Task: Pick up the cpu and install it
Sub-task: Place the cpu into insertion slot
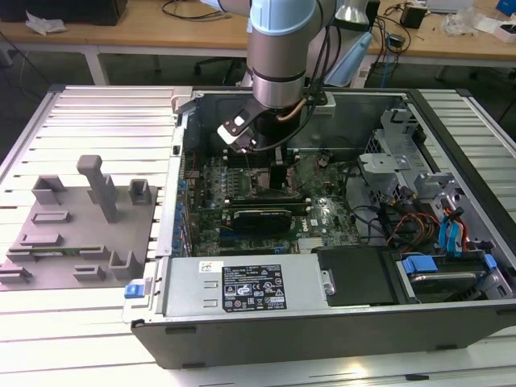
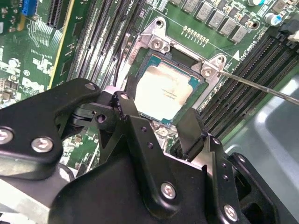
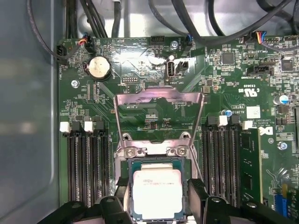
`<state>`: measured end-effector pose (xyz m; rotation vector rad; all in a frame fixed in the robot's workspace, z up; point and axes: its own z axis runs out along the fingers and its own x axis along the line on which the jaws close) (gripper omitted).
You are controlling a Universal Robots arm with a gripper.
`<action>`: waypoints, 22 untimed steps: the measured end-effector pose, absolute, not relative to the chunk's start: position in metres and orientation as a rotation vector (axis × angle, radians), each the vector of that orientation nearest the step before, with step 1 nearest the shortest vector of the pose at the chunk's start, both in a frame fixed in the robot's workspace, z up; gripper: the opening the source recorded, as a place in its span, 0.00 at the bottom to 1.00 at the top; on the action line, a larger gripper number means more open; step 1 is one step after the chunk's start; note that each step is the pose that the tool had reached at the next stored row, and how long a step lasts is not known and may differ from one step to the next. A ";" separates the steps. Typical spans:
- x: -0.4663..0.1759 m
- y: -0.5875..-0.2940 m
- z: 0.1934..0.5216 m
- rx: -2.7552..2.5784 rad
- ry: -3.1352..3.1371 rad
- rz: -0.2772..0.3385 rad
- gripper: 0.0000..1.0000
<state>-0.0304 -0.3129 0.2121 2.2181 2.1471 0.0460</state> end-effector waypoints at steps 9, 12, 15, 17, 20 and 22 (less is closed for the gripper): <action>-0.030 -0.313 0.214 2.218 2.147 0.046 0.53; -0.030 -0.313 0.214 2.218 2.147 0.046 0.41; -0.030 -0.313 0.214 2.218 2.147 0.046 0.29; -0.030 -0.313 0.214 2.218 2.147 0.046 0.17; -0.030 -0.313 0.214 2.218 2.147 0.046 0.11; -0.030 -0.313 0.214 2.218 2.147 0.046 0.11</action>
